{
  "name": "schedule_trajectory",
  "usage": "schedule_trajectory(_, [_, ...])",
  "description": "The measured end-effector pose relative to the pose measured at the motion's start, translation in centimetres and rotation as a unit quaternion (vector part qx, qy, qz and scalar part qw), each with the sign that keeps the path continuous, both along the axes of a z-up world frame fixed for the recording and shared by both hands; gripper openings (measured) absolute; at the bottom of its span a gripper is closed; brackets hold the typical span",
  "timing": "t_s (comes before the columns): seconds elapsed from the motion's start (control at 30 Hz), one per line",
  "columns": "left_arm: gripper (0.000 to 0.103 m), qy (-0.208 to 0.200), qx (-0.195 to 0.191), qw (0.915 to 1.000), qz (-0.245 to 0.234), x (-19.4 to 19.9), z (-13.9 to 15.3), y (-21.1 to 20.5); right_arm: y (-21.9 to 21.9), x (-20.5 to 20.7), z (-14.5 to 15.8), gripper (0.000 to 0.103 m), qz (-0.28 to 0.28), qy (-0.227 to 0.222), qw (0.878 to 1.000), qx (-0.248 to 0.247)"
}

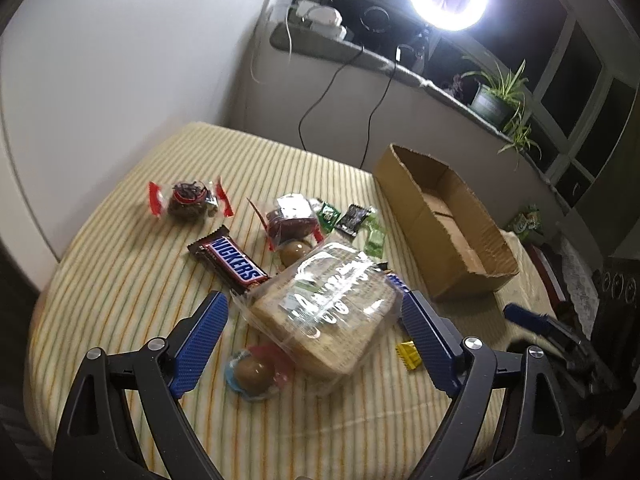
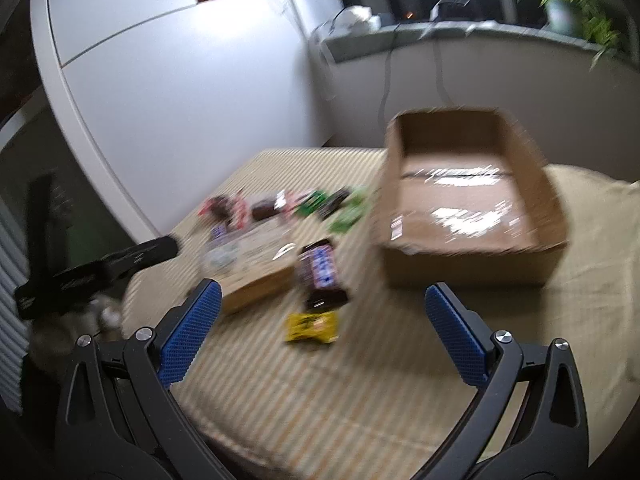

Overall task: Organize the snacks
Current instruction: 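Move the left tool to the bagged bread loaf and close on it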

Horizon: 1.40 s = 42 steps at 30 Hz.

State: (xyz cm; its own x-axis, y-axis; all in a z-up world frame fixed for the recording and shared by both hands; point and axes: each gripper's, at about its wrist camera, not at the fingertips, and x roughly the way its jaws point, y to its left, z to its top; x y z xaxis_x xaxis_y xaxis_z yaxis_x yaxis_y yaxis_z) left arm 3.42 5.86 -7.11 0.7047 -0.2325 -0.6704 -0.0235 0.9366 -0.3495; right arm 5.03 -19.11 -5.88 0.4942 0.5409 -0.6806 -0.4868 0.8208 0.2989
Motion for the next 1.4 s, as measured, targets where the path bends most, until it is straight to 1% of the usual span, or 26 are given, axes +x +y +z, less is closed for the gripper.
schedule_trajectory(0.03, [0.084, 0.006, 0.0, 1.0, -0.005, 0.5, -0.2, 0.1, 0.3, 0.1, -0.3, 0.103, 0.006, 0.008, 1.0, 0.002])
schedule_trajectory(0.1, [0.083, 0.011, -0.004, 0.9997, -0.022, 1.3, -0.3, 0.2, 1.4, 0.2, -1.3, 0.103, 0.02, 0.023, 1.0, 0.005])
schedule_trajectory(0.27, [0.074, 0.034, 0.011, 0.9974, -0.062, 3.5, -0.8, -0.2, 4.0, 0.1, -2.6, 0.103, 0.042, 0.038, 0.998, -0.002])
schedule_trajectory(0.4, [0.073, 0.044, 0.017, 0.9949, -0.089, 4.7, -1.0, -0.6, 5.4, 0.6, -3.5, 0.103, 0.053, 0.053, 0.997, 0.001])
schedule_trajectory(0.57, [0.063, 0.071, 0.016, 0.9911, -0.111, 6.4, -1.8, -0.7, 6.8, 1.4, -4.9, 0.097, 0.066, 0.072, 0.995, 0.006])
schedule_trajectory(0.63, [0.063, 0.081, 0.009, 0.9895, -0.119, 7.0, -2.1, -0.5, 7.4, 1.7, -5.4, 0.093, 0.071, 0.08, 0.994, 0.006])
schedule_trajectory(0.77, [0.062, 0.095, 0.006, 0.9862, -0.135, 7.6, -2.4, -0.5, 8.5, 2.2, -6.4, 0.091, 0.078, 0.091, 0.993, 0.006])
schedule_trajectory(0.93, [0.062, 0.107, 0.01, 0.9826, -0.152, 7.5, -2.8, -0.9, 9.7, 2.5, -7.2, 0.08, 0.088, 0.095, 0.992, 0.002])
schedule_trajectory(1.1, [0.06, 0.114, 0.003, 0.9806, -0.159, 7.4, -2.7, -0.8, 10.5, 2.9, -7.5, 0.077, 0.094, 0.093, 0.991, -0.006])
schedule_trajectory(1.17, [0.06, 0.114, 0.005, 0.9805, -0.16, 7.3, -2.7, -0.9, 10.6, 2.9, -7.5, 0.075, 0.095, 0.094, 0.991, -0.003])
schedule_trajectory(1.23, [0.06, 0.112, 0.01, 0.9807, -0.16, 7.1, -2.6, -1.1, 10.6, 2.9, -7.5, 0.069, 0.105, 0.092, 0.99, 0.003])
schedule_trajectory(1.3, [0.06, 0.112, 0.01, 0.9812, -0.157, 6.9, -2.4, -1.0, 10.7, 2.9, -7.3, 0.067, 0.109, 0.088, 0.99, 0.0])
schedule_trajectory(1.37, [0.057, 0.108, 0.011, 0.9822, -0.153, 6.6, -2.2, -1.0, 11.1, 2.8, -7.4, 0.066, 0.112, 0.082, 0.99, -0.006])
schedule_trajectory(1.4, [0.057, 0.106, 0.011, 0.9826, -0.152, 6.5, -2.0, -1.0, 11.3, 2.7, -7.3, 0.064, 0.124, 0.077, 0.989, -0.002])
